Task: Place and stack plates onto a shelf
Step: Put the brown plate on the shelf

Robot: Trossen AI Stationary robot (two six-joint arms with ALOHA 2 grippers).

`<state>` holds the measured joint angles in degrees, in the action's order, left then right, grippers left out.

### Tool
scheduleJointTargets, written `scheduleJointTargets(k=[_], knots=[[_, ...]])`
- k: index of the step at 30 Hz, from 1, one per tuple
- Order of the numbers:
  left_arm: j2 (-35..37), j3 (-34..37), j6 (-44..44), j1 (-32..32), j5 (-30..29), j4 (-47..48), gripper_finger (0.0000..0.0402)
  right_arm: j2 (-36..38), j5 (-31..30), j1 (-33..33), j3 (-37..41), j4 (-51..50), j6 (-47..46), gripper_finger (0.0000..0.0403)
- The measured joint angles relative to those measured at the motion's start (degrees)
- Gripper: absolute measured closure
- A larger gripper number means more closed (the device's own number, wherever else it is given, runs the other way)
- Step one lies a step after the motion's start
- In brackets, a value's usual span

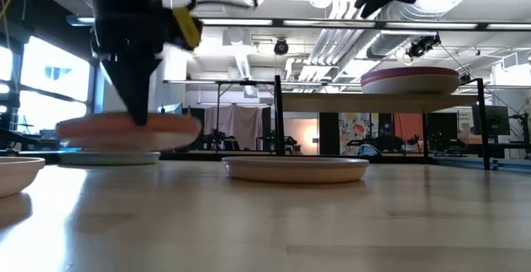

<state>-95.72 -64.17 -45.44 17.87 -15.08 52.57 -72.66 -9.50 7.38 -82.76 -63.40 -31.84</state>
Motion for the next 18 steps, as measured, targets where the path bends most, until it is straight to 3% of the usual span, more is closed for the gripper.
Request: scheduleJointTargets(k=[9, 18], knots=[[0.02, -13.62, 26.14, 0.74, -10.14, 10.53, 0.0400, 0.00, 0.00, 0.11, 0.00, 6.28, 7.01, 0.0293], [0.02, -23.40, 56.21, 0.73, -22.45, 11.10, 0.0400, -0.02, -0.61, 0.48, 0.00, 14.31, 11.34, 0.0265]])
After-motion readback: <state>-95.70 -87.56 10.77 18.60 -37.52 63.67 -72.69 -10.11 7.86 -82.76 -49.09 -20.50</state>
